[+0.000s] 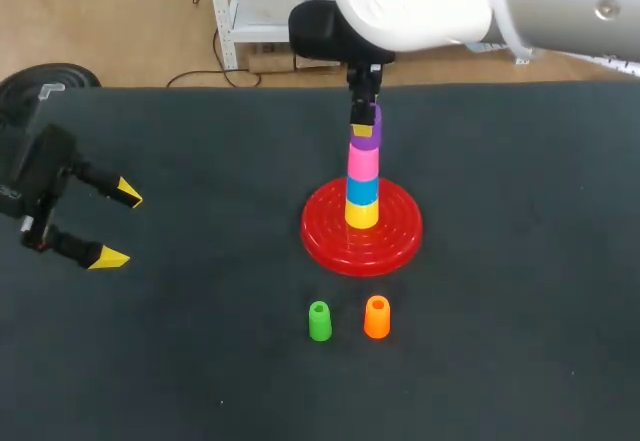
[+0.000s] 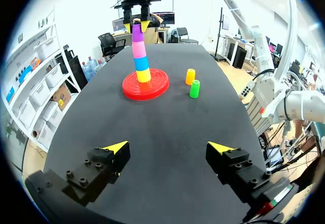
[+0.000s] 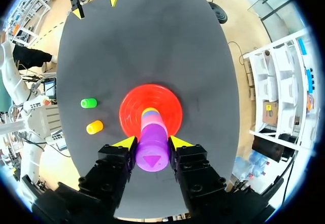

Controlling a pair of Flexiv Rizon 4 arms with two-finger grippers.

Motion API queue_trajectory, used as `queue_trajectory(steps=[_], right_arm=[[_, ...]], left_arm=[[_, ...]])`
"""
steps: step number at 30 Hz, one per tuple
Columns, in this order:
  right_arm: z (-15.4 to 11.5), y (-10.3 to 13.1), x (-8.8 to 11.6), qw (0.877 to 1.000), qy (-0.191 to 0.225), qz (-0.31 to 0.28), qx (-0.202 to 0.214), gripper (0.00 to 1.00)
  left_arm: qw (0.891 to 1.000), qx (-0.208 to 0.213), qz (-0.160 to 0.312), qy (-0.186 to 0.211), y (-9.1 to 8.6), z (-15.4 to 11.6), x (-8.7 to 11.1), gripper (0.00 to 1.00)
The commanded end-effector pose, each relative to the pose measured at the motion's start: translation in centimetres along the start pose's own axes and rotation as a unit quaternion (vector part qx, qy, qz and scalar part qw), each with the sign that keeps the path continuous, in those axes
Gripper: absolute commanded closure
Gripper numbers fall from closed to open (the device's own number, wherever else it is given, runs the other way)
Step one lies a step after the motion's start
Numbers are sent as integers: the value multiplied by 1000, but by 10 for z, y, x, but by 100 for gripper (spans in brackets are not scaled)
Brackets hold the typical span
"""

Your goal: Pick up and stack the cylinders on the red base in this order: pink,purple,orange,green

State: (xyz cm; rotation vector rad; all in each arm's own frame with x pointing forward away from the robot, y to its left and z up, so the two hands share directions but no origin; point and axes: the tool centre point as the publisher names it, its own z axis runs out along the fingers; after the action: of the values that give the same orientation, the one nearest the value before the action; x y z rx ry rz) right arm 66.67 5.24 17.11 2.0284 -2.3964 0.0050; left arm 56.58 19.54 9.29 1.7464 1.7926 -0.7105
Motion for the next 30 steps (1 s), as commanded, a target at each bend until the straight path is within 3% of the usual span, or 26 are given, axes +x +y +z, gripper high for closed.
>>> queue_trajectory(steps=[1,30], right_arm=[[5,-4,-5,1000,4,-2,-7,100],[24,3,-8,999,15,-7,-34,100]], left_arm=[[1000,0,1,-1,0,0,1,0],[1000,0,1,-1,0,0,1,0]])
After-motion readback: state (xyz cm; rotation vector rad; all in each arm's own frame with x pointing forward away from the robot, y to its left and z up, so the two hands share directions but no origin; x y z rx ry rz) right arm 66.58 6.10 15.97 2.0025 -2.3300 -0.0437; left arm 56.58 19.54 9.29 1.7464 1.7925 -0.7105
